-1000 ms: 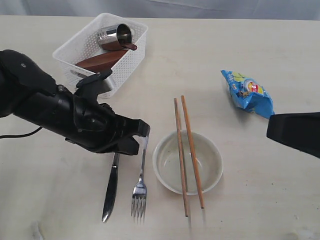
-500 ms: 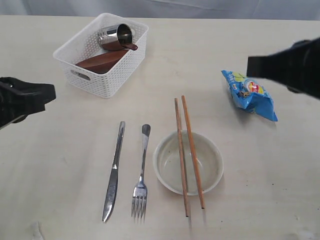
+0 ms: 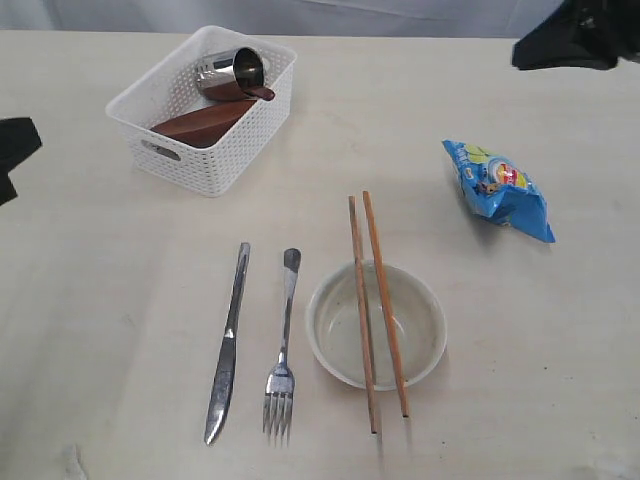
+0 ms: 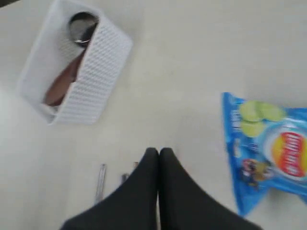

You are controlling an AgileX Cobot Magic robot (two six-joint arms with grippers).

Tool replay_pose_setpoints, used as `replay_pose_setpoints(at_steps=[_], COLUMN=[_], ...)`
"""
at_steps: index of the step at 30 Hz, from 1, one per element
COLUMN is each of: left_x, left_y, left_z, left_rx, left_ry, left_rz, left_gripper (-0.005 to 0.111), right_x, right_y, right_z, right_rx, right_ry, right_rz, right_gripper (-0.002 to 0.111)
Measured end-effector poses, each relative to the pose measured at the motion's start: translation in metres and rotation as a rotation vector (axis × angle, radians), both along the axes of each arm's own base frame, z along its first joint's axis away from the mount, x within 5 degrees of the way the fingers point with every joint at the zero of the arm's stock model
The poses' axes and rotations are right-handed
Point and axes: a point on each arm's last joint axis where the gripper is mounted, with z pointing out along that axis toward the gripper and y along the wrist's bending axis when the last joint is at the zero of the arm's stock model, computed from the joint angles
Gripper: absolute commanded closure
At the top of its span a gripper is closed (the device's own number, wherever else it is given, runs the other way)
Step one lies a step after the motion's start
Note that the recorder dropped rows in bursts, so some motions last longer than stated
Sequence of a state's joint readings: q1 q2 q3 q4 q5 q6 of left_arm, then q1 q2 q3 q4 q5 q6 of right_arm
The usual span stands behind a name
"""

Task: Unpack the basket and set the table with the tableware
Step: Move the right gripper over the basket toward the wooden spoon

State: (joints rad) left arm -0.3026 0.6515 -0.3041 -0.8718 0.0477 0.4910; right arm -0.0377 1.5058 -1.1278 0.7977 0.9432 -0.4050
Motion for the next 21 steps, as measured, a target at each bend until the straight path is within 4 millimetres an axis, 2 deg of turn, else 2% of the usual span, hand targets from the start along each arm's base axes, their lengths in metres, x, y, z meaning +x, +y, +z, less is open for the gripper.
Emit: replay_pose_setpoints(at_steps=[6, 9, 11, 16, 17, 21], left_x=[0.011, 0.016, 0.019, 0.025, 0.027, 0.031], left_y=[0.002, 0.001, 0.001, 0.008, 0.012, 0.034], left_z=[-0.010, -0.016, -0.018, -0.019, -0.020, -0.022], left_rx=[0.065, 0.092, 0.103, 0.135, 0.140, 0.109], left_ry=[0.018, 0.049, 0.058, 0.041, 0.044, 0.078], left_rz=[0.041, 0.042, 0.052, 0.114, 0.140, 0.290], left_gripper=[0.107, 0.107, 0.107, 0.107, 0.107, 0.107], right_x=[0.046, 0.065, 0.077, 0.105, 0.109, 0.116], right_y=[0.029, 0.048, 0.059, 0.082, 0.088, 0.113], right_z=[-0.046, -0.059, -0.063, -0.072, -0.076, -0.088], right_rx=[0.132, 0.186, 0.231, 0.356, 0.360, 0.367], right_ry=[0.115, 0.125, 0.116, 0.120, 0.122, 0.135], right_rz=[0.109, 0.144, 0.163, 0.207, 0.221, 0.266], right_gripper=[0.108, 0.108, 0.101, 0.066, 0.063, 0.063])
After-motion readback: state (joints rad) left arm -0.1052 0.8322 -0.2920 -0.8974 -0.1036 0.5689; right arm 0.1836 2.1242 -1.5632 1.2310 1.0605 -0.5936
